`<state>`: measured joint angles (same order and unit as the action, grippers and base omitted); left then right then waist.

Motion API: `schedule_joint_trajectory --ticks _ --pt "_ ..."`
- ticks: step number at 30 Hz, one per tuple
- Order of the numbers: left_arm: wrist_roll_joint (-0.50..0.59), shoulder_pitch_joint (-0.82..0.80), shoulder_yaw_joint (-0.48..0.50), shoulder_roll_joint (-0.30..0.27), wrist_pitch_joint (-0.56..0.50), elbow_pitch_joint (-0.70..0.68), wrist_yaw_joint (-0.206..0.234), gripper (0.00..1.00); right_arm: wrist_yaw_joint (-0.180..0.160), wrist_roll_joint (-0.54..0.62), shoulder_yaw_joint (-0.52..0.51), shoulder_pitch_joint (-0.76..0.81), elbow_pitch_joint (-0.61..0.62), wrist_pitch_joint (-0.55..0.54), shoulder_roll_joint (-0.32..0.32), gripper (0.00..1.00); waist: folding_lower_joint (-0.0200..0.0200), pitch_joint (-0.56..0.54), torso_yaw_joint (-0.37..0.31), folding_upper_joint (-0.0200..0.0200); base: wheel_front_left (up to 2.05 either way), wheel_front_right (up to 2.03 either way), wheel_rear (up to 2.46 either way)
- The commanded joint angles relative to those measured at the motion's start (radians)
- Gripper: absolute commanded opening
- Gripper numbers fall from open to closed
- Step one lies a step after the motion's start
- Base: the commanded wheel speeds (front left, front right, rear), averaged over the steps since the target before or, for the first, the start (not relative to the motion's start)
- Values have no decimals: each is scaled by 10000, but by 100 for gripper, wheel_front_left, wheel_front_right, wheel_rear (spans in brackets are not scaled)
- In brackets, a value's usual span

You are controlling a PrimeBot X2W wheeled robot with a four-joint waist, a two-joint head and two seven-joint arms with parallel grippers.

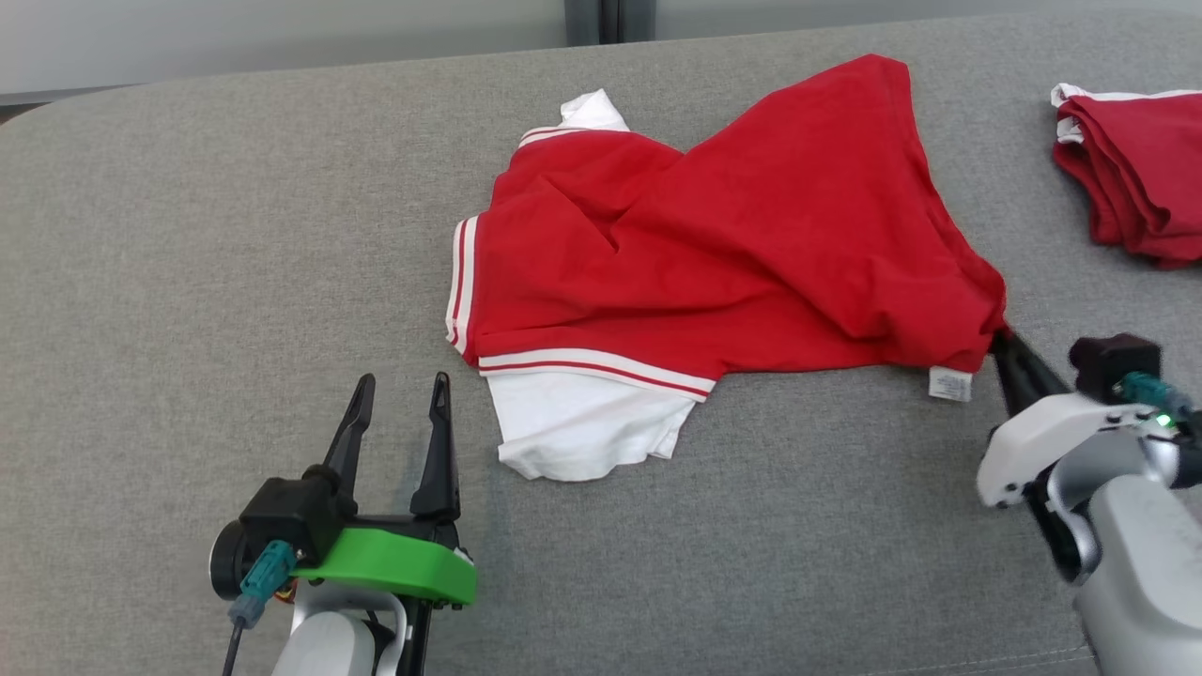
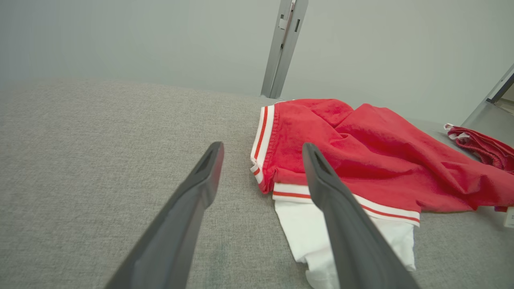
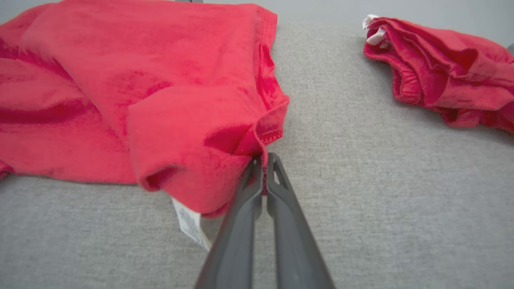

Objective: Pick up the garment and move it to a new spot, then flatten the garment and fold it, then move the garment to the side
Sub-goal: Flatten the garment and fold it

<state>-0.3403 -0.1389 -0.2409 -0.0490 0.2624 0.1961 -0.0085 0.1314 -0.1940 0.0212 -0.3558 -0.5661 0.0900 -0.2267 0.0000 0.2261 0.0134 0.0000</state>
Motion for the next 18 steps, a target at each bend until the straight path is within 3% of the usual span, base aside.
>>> schedule_joint_trajectory --ticks 1,8,12,18 --pt "41 18 0 -31 31 -13 0 100 -17 166 -221 -249 146 77 -312 0 0 8 -61 0 0 0 0" --pt "22 -120 -88 -31 31 31 -41 100 -19 1337 -1426 -1074 1004 77 -1362 0 0 88 -62 0 0 0 0" --pt "-3 -178 -102 -31 31 59 -53 100 -17 1795 -1800 -974 1215 97 -1386 0 0 129 51 0 0 0 0" --pt "-44 -251 -132 -31 31 56 -26 100 -17 1872 -2129 -229 462 279 -928 0 0 200 140 0 0 0 0"
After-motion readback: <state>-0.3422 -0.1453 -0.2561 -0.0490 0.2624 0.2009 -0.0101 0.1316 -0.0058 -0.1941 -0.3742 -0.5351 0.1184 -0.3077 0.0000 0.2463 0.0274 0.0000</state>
